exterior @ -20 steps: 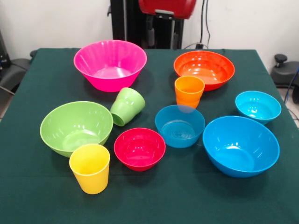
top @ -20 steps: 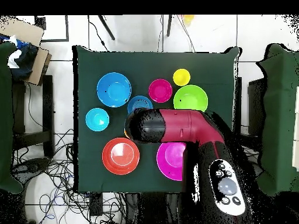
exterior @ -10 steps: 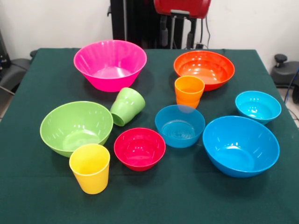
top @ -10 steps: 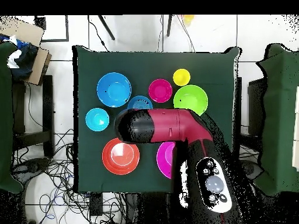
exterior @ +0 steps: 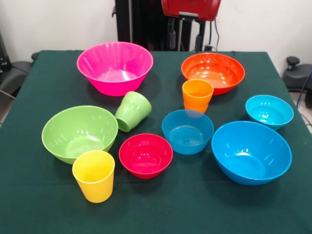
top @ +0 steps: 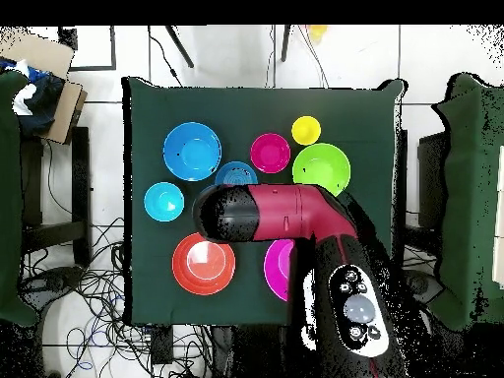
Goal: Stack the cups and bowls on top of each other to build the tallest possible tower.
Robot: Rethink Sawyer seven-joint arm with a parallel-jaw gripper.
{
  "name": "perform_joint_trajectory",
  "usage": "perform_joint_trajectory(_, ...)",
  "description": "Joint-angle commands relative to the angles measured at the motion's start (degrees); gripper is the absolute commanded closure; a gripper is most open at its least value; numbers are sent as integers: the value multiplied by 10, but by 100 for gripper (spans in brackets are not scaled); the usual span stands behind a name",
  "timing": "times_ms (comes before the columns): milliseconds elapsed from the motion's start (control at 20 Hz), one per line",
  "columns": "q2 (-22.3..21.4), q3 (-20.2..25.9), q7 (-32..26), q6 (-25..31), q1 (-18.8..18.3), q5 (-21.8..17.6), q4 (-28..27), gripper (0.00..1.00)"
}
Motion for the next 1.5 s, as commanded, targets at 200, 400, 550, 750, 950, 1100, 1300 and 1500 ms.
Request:
perform_joint_trajectory(200, 32, -12, -15, 16, 3, -51, 10, 0)
perform_joint_trajectory(400, 35, -15, -17, 16, 4, -53, 6, 0)
perform_joint_trajectory(550, 41, -17, -14, 7, 5, -54, 5, 0)
perform_joint_trajectory(750, 55, -21, -10, -9, 7, -58, 0, 0)
perform_joint_trajectory(950, 78, -30, -3, -32, 14, -68, -17, 0)
perform_joint_trajectory(1100, 97, -36, 2, -42, 20, -73, -34, 0)
perform_joint_trajectory(1300, 118, -39, 7, -58, 23, -82, -52, 0)
perform_joint_trajectory(1500, 130, -41, 8, -69, 24, -89, -60, 0)
